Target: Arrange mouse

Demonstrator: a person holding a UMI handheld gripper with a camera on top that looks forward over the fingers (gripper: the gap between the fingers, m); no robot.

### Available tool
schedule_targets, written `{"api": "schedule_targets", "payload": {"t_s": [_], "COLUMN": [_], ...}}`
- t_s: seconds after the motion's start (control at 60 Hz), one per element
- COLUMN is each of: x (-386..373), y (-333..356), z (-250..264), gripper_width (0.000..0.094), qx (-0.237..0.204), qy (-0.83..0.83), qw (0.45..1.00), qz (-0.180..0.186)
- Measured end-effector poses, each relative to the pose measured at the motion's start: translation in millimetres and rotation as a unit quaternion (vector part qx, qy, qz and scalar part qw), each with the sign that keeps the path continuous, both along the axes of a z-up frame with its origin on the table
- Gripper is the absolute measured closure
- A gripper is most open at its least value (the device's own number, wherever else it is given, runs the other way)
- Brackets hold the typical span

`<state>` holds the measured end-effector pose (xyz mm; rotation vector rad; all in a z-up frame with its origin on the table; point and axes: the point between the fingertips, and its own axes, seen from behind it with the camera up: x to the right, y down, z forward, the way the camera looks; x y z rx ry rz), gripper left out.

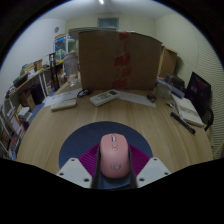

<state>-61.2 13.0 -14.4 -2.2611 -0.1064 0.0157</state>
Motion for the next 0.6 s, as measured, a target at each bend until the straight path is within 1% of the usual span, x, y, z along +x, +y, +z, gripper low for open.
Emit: {"api": "schedule_targets", "payload": {"t_s": [0.017, 0.033, 0.05, 0.1, 0.183, 0.2, 0.267, 0.4, 0.467, 0.533, 0.6], "x": [0.0, 0.1, 0.2, 2.8, 6.8, 6.9, 1.0, -15.0, -35.2, -47.8, -64.3], "y": [1.2, 1.5, 2.0, 0.0, -17.2, -19.9, -35.6, -96.9, -132.0, -157.5, -181.1], "z": [-0.9, -1.2, -1.4, -2.4, 2.4, 4.5, 25.3, 75.8, 99.5, 115.8, 124.9], "gripper_width": [0.0475, 0.0398, 0.0416, 0.0317, 0.0018, 0.008, 0.0104, 0.0101, 0.0103, 0.0101, 0.01], "qx": [-0.003, -0.006, -0.01, -0.027, -0.058, -0.057, -0.041, -0.021, -0.011, 0.0, -0.001], "qy": [0.0, 0.0, 0.0, 0.01, 0.03, 0.034, 0.051, 0.053, 0.065, 0.074, 0.084], "qw": [1.0, 1.0, 1.0, 1.0, 0.997, 0.997, 0.997, 0.997, 0.996, 0.995, 0.994], "qz": [0.002, 0.005, 0.007, -0.003, -0.033, -0.039, -0.046, -0.051, -0.053, -0.065, -0.071]}}
